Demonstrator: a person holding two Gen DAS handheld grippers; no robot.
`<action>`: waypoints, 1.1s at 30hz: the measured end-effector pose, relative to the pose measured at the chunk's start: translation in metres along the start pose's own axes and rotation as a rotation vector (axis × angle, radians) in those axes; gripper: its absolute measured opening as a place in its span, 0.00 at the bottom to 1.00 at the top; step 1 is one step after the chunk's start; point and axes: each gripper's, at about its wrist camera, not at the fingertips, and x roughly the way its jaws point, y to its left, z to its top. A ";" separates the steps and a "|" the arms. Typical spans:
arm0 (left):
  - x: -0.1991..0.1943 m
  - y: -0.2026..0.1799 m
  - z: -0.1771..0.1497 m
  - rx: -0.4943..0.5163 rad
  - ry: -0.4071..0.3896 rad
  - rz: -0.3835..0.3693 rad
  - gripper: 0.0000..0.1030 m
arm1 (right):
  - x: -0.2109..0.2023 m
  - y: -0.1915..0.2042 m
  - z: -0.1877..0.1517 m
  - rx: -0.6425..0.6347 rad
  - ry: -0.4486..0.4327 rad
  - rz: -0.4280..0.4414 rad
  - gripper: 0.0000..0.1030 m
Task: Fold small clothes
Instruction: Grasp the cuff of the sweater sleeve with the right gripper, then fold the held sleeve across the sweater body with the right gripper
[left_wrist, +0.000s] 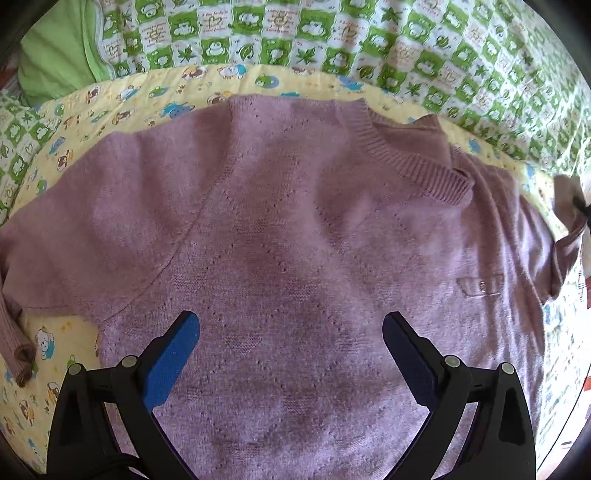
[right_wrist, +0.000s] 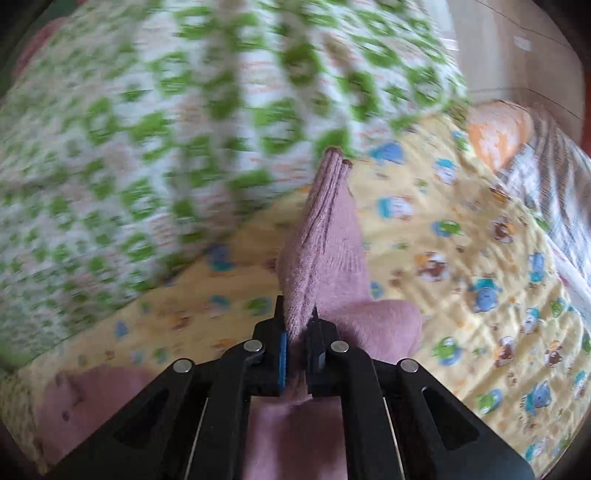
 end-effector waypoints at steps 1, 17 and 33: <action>-0.004 0.001 0.000 -0.003 -0.006 -0.009 0.97 | -0.012 0.023 -0.007 -0.042 -0.007 0.079 0.08; -0.016 0.034 -0.019 -0.157 0.045 -0.174 0.97 | 0.004 0.286 -0.229 -0.408 0.424 0.608 0.31; 0.040 -0.027 0.003 -0.036 0.111 -0.227 0.34 | -0.058 0.157 -0.209 -0.089 0.293 0.411 0.46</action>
